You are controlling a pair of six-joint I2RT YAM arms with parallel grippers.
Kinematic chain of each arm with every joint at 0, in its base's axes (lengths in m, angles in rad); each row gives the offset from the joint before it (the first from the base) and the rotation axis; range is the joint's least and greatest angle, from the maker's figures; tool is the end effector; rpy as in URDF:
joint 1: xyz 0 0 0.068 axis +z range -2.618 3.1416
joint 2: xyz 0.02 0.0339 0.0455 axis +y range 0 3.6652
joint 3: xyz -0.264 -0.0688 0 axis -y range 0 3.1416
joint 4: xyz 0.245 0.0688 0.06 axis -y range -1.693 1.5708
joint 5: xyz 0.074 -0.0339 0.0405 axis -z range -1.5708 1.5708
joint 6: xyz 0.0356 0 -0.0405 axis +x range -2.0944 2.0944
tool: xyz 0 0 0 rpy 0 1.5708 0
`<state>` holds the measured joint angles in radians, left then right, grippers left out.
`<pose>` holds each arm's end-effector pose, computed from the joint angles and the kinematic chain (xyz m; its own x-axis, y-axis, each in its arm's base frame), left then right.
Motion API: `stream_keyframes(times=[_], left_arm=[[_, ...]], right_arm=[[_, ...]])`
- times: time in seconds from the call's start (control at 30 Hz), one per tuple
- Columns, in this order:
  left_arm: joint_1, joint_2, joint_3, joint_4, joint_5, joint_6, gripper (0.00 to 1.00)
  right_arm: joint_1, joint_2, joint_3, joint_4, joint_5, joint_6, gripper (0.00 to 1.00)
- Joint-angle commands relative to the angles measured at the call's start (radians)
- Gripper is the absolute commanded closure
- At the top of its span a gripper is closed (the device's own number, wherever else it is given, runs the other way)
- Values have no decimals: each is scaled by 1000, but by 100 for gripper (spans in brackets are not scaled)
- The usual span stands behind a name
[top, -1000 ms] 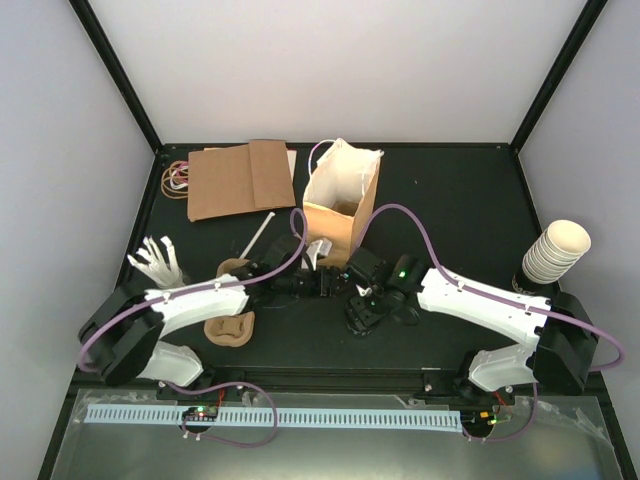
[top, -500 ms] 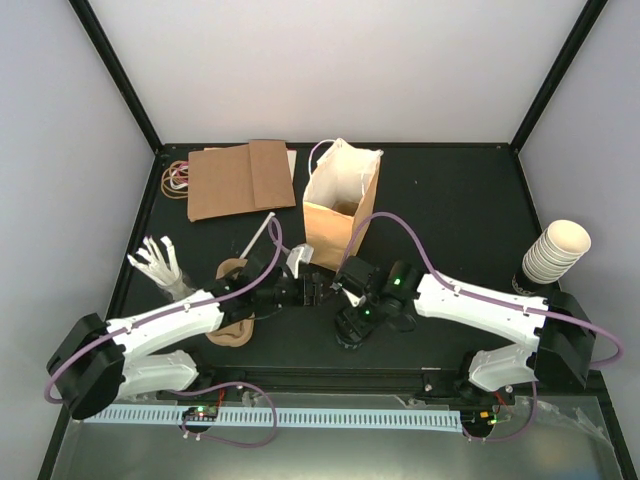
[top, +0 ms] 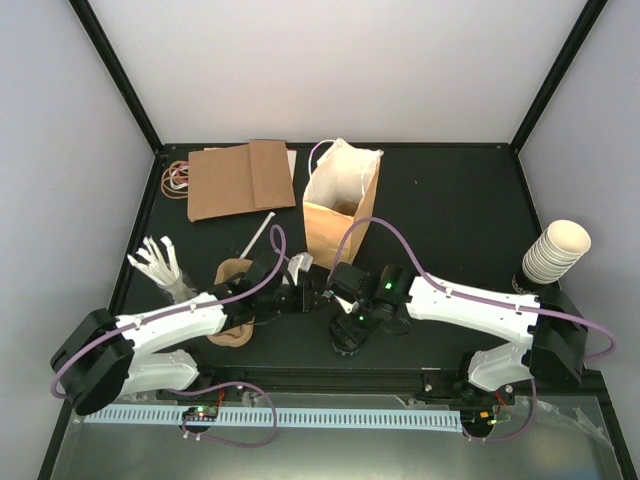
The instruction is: Pack the takeout coffee
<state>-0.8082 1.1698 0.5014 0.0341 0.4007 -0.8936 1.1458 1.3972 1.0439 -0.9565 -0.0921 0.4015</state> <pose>0.1505 -0.1776 0.1885 -0.9445 -0.0502 -0.3246 0.2341 0.5902 -0.7726 0.1014 0.2321 0.2393 -0.7250 -0.6582 -0.2028 -0.6884 0.7020 0.1826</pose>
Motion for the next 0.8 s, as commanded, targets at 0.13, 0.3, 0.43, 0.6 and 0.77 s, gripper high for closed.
stream_keyframes(times=[0.13, 0.3, 0.43, 0.6, 0.77], left_arm=[[-5, -53, -81, 75, 86, -16, 63], [-31, -77, -98, 63, 114, -15, 62], [-44, -75, -99, 70, 116, -22, 62], [-56, -73, -101, 75, 105, -21, 62], [-72, -26, -106, 101, 120, -19, 63]], right_arm=[[33, 76, -40, -85, -27, -2, 30], [59, 95, -36, -87, -7, 5, 30], [67, 97, -30, -84, 0, 12, 30], [72, 97, -30, -84, 1, 20, 30], [76, 95, -37, -80, 3, 25, 30]])
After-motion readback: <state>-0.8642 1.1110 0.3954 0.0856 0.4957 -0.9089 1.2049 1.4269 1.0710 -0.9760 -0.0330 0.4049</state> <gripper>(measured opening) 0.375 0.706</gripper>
